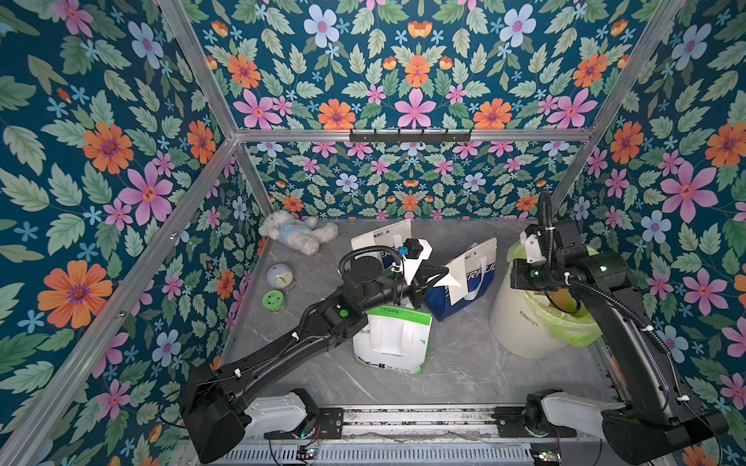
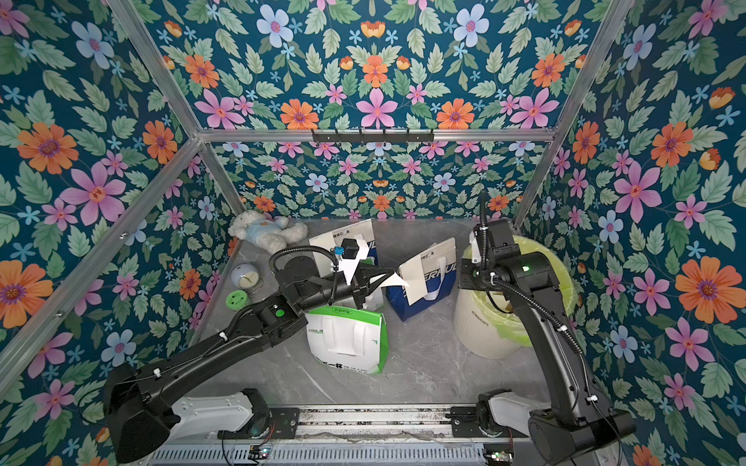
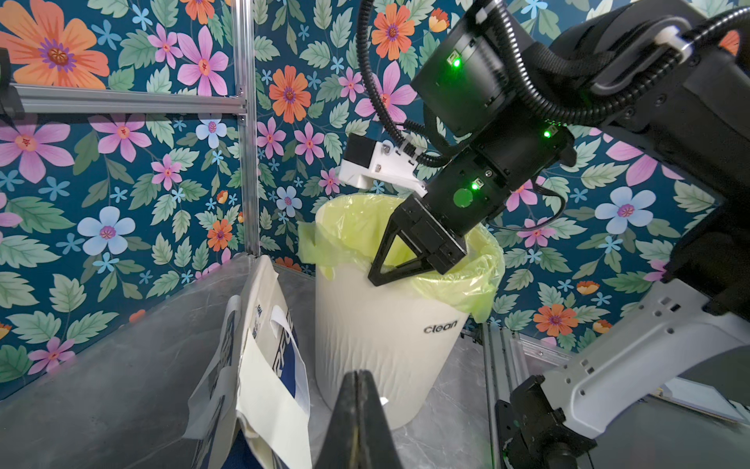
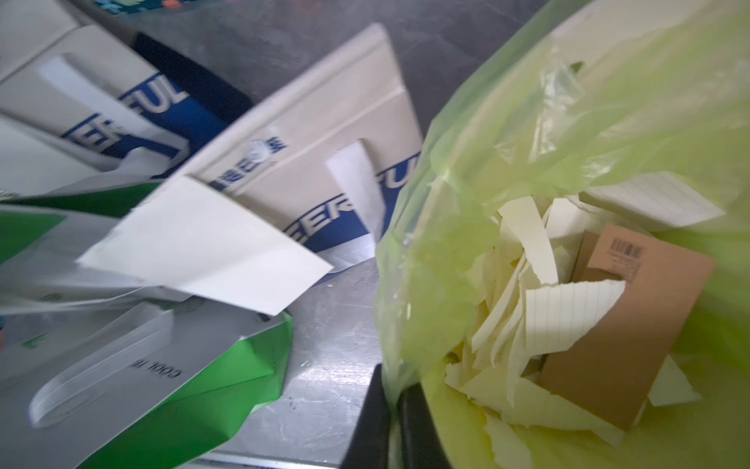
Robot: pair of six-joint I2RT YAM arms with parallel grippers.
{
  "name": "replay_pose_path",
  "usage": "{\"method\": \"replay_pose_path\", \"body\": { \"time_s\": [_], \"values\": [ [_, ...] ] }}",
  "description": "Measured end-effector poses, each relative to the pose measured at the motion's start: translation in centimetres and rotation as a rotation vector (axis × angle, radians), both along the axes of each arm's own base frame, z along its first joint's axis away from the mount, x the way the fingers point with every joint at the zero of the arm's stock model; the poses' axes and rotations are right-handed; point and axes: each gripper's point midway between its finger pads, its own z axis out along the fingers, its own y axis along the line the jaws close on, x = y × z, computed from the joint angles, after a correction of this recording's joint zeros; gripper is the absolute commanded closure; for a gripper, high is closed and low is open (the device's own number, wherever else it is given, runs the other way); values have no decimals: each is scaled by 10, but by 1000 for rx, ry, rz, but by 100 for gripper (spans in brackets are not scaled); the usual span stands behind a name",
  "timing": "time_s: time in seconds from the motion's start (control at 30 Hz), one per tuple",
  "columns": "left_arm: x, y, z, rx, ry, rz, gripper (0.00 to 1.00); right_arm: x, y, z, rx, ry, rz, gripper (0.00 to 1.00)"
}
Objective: Shred takeout receipts and throw away
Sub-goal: Move the trash bin to the center of the board, then place the takeout receipt in the trash bin.
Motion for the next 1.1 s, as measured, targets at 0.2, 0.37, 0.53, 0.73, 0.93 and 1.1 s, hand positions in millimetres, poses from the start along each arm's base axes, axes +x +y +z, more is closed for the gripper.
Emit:
{"method": "replay_pose_path", "body": {
  "time_s": [0.2,0.37,0.53,0.73,0.93,1.1],
  "values": [
    [-3,-4,1,2,2,1,100,-6,16,9,54,-7,48,97],
    [-2,-6,1,2,2,9,100,-14,27,11,122,22,68,52],
    [1,-10,1,13,-5,11,100,-34,29,48,181,-56,98,47],
    [-1,-11,5,-11,-9,0,100,-66,46,79,315,-156,232,45],
    [-12,-6,29,-115,-17,-46,100,-85,83,93,513,-195,444,41],
    [-22,-2,45,-170,-19,-85,100,-83,99,104,590,-244,539,41]
  ]
}}
